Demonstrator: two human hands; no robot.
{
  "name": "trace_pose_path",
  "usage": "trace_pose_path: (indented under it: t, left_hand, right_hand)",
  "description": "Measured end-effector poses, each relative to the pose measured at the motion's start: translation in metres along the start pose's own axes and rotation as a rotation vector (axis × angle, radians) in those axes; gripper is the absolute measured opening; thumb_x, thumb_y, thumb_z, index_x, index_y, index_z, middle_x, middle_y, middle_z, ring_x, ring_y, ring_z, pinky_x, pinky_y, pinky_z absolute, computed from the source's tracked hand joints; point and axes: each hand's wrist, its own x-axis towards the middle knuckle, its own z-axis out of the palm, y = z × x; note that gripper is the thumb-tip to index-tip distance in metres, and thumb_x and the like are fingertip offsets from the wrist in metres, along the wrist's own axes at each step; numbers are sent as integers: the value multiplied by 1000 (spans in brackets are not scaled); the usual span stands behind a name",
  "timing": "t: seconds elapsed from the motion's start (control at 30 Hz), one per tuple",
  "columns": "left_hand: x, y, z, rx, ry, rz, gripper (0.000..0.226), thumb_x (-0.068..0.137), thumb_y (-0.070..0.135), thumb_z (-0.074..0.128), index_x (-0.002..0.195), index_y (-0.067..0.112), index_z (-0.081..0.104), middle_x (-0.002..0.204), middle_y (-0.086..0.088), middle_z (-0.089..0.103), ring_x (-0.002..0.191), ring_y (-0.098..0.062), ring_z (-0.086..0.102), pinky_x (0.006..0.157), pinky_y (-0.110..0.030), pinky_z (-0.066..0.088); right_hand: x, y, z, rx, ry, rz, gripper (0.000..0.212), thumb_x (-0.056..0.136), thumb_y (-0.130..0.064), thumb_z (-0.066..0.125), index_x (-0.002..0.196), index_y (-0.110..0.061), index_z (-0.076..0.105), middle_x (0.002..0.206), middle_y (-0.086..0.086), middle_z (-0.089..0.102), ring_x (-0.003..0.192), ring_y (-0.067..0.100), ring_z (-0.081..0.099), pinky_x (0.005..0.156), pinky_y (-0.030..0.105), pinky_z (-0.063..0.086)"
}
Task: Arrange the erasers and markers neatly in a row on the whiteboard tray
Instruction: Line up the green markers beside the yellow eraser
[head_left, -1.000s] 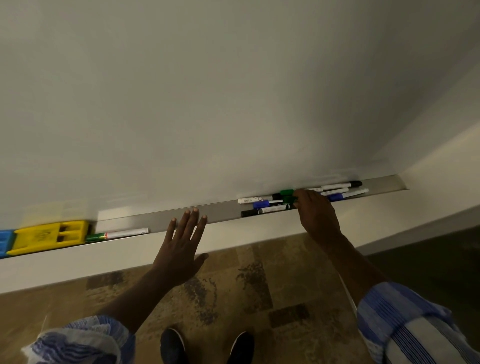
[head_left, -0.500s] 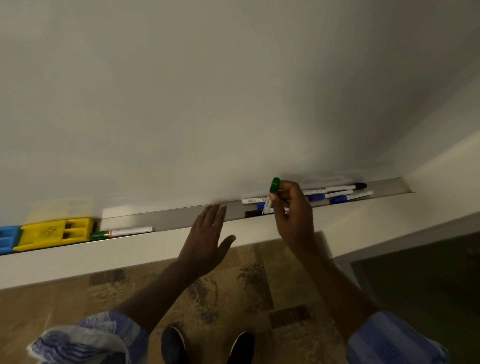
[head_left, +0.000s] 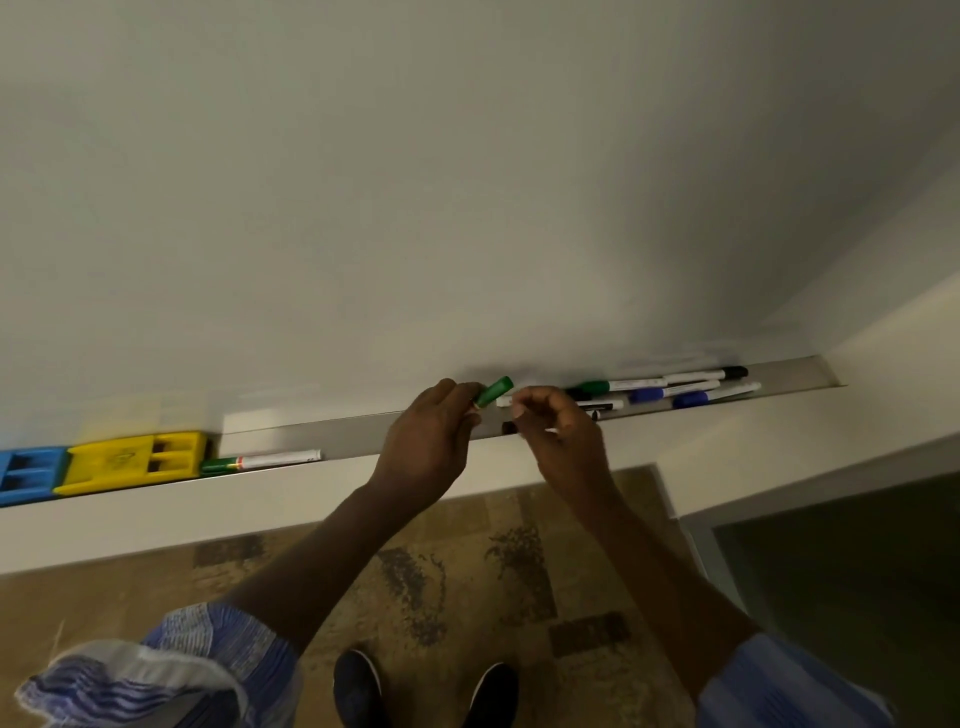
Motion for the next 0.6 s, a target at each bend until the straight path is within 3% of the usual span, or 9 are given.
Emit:
trace_pose_path:
  t: [0.1,0.17,0.27,0.43,0.6]
  left_hand:
    - [-8,-13,-7,57,-14,-12,29,95,6,62,124,8,64,102,-10,64,86,-28,58,64,-40,51]
    - [-14,-22,-9,95,-28,-23,30,92,3,63,121,7,66,100,-11,65,85,-30,59,66,-41,51]
    - [-21,-36,-9,166,-65,-33,28,90,1,65,118,5,68,96,-12,65,80,-33,58,66,-44,50]
    - [-32,-59,-2,271,-116,-51,28,86,1,71,113,8,70,93,-10,66,75,-30,58,64,-38,46]
    - [-40,-73,1,346,-162,-72,29,87,5,71,115,11,71,95,-8,67,79,-28,59,68,-36,45]
  right_hand:
    - [17,25,-33,-359,57,-222,17,94,-15,62,107,-7,66,103,6,71,94,14,67,79,20,55]
    - [28,39,-54,-514,105,-227,17,94,-14,61,107,-5,66,103,9,70,94,20,66,81,28,56]
    - [39,61,-77,-678,153,-191,23,93,-15,62,114,-7,65,111,11,69,104,26,64,89,30,51]
    - [47,81,-94,-861,92,-183,32,95,-16,60,124,-4,63,123,15,66,119,31,59,103,43,49]
    - [52,91,-100,-986,42,-216,35,91,-10,64,125,-1,63,123,18,67,117,35,61,102,49,50]
